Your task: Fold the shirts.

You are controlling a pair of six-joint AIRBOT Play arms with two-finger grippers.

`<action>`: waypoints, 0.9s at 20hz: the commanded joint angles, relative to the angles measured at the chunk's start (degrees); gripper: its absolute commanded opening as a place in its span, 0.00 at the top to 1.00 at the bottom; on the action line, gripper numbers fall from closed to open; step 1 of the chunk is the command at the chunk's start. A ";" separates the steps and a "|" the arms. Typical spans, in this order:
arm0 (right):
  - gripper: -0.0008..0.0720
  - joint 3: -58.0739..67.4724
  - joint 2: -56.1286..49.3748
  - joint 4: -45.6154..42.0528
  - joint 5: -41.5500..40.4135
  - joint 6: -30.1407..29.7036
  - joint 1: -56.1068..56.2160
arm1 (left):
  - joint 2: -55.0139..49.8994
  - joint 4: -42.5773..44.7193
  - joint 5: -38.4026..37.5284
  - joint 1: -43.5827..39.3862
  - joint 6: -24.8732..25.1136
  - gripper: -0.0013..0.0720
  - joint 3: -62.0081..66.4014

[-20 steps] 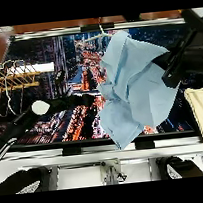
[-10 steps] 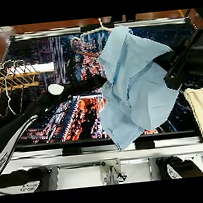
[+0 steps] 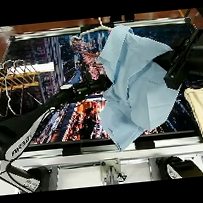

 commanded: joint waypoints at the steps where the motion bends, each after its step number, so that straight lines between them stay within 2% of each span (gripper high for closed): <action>1: 0.89 0.07 0.04 -0.74 -0.33 -0.07 -0.02 | -1.18 -15.80 -9.68 1.88 12.63 0.92 0.31; 3: 0.89 0.07 0.04 -2.60 -1.22 -0.04 -0.02 | 0.66 -15.43 -10.47 4.37 14.10 0.92 0.28; 6: 0.89 0.07 0.04 -3.15 -4.57 0.04 -0.02 | 5.01 -9.03 -10.45 8.85 13.51 0.92 0.28; 9: 0.89 0.07 0.04 -3.08 -8.70 1.51 -0.02 | 9.64 2.86 -10.45 12.74 7.91 0.92 0.28; 12: 0.89 0.07 0.04 -1.99 -8.81 2.05 -0.02 | 14.27 15.37 -10.40 16.31 2.27 0.92 0.24; 16: 0.89 0.07 0.04 2.49 -2.45 2.56 -0.02 | 18.62 19.43 -10.84 22.86 -0.17 0.92 0.24; 18: 0.89 0.07 0.04 2.40 -1.40 4.28 -0.02 | 19.52 21.73 -16.81 25.33 -2.97 0.92 0.24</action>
